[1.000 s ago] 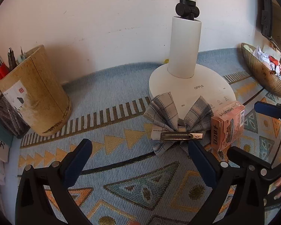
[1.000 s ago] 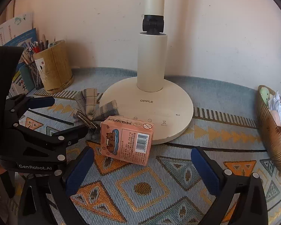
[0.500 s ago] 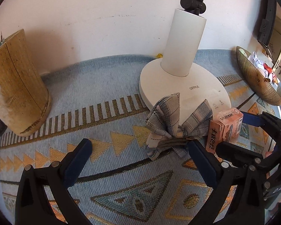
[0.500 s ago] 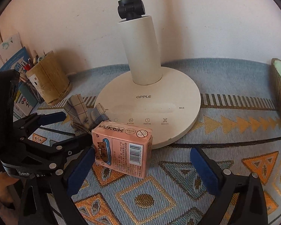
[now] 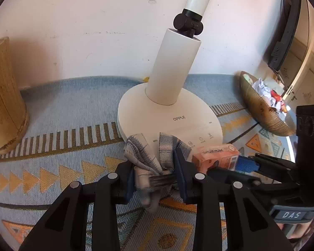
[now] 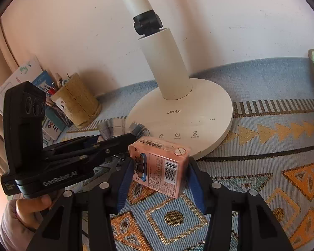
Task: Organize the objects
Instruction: 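Close the left tool on the plaid cloth bow while the right tool grasps the pink juice box, then lift and carry the bow and juice box over the brown woven bowl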
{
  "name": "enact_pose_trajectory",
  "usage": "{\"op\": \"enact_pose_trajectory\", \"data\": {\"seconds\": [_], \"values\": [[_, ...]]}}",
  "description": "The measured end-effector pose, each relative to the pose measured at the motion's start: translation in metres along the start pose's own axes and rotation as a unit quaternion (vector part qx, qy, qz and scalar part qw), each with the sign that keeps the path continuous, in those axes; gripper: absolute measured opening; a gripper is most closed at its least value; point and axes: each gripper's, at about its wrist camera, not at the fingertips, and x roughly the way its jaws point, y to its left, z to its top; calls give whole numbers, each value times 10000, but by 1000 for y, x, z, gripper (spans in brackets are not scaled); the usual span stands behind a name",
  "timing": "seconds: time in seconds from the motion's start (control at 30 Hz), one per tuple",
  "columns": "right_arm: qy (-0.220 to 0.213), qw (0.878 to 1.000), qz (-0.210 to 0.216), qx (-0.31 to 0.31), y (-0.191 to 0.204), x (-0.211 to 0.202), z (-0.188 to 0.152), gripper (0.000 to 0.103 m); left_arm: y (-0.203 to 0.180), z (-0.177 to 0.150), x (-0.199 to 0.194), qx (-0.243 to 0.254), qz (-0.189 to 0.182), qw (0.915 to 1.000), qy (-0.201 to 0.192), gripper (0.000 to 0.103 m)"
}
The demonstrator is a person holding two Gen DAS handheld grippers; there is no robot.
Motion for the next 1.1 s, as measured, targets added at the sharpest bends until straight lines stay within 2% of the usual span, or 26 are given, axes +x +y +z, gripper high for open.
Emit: {"op": "enact_pose_trajectory", "data": {"seconds": [0.07,0.13,0.23,0.27,0.37,0.53,0.83,1.1], "values": [[-200,9998,-32,81,-3,-9,-1,26,-5,1,-9,77,-9,9999,-136,21],[-191,9998,12,76,-3,-9,0,25,-4,1,-16,42,-139,9996,-243,17],[-209,9998,30,25,-1,-12,0,24,-8,10,-16,110,-93,9993,-339,17],[-216,9998,27,21,-1,-13,0,24,-5,-4,-13,148,-95,9990,-400,17],[-261,9996,110,77,-3,-16,0,23,-9,-4,-12,194,-107,9983,-532,17],[-309,9991,258,158,-4,-13,1,21,4,-6,-15,-114,40,9982,-594,17],[-476,9981,377,86,1,-19,-1,21,9,-7,-22,-247,235,9964,-780,17],[-503,9964,520,450,-15,-20,-2,21,17,-6,-22,-434,327,9954,-787,17]]}}
